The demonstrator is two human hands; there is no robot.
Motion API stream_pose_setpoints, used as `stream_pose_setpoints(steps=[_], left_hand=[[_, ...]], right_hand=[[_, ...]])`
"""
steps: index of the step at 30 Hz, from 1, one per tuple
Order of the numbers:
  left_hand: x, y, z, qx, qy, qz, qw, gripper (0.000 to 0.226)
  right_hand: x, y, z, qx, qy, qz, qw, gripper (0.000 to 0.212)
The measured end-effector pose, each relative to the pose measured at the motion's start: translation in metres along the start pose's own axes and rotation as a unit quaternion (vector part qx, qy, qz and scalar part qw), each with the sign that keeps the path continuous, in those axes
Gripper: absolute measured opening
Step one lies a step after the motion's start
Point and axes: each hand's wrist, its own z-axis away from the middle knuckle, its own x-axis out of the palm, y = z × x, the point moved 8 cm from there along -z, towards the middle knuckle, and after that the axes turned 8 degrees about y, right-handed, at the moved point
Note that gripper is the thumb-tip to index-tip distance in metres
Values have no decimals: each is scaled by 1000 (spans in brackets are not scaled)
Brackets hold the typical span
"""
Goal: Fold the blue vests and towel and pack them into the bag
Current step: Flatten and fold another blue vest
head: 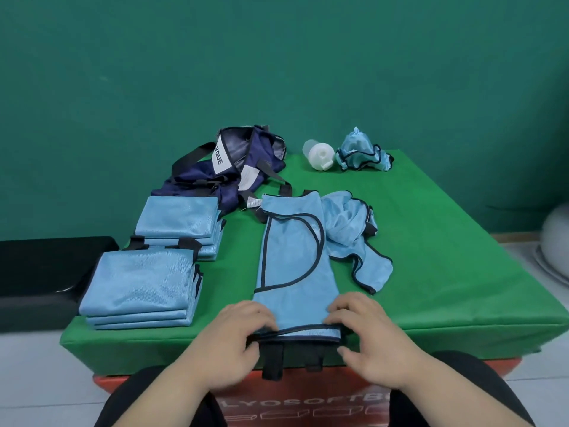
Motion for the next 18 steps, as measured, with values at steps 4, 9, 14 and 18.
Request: stream_pose_setpoints(steps=[4,9,14,18], left_hand=[[7,-8,4,25,-11,-14,1000,43],[10,-16,-2,50,-2,-39,998,43],[7,-16,-9,60,28,-56,996,40],[2,-14,-13,40,77,-63,994,34]], right_hand=[[7,-2,-4,-19,-13,39,999,48],[13,-9,-7,-71,-27,106,991,61],[11,-9,-13,-93,10,124,988,63],[6,-8,-17,-79,36,100,991,42]])
